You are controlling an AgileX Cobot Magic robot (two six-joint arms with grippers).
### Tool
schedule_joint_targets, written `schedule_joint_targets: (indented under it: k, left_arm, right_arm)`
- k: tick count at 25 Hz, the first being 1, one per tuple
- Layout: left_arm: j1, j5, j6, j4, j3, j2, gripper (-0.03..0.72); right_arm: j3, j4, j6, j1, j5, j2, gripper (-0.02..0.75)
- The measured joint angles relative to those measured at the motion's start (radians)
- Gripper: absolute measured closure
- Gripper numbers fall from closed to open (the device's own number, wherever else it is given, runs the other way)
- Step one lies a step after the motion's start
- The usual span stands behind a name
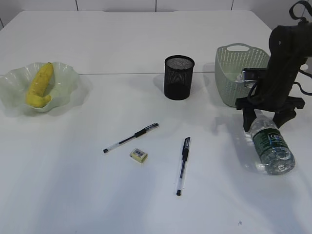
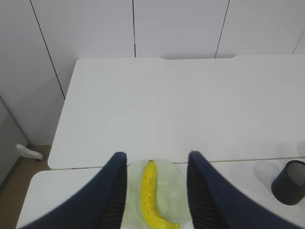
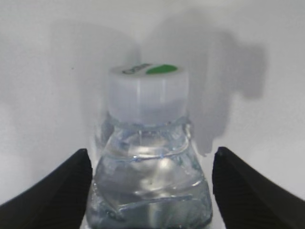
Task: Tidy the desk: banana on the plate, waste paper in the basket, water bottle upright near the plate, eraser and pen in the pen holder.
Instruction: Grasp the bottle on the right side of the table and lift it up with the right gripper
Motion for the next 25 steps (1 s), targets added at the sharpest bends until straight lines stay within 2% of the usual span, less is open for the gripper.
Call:
schedule_joint_targets:
  k: [7,15,21,25]
  left_arm:
    - [0.000,0.000,0.000,0.002,0.000,0.000,0.399]
    - [0.000,0.000,0.000,0.019,0.000,0.000,0.399]
    - [0.000,0.000,0.000,0.025,0.000,0.000,0.399]
    - [0.000,0.000,0.000,0.026,0.000,0.000,0.399]
  right_arm:
    - [0.000,-0.002,0.000,0.000,0.016,0.000,0.229]
    - [0.000,-0.031,0.000,0.000,0.062,0.000,0.248]
    - [0.000,-0.042,0.002,0.000,0.078,0.000,0.349]
    - [0.000,-0.042,0.002,0.000,0.080,0.000,0.370]
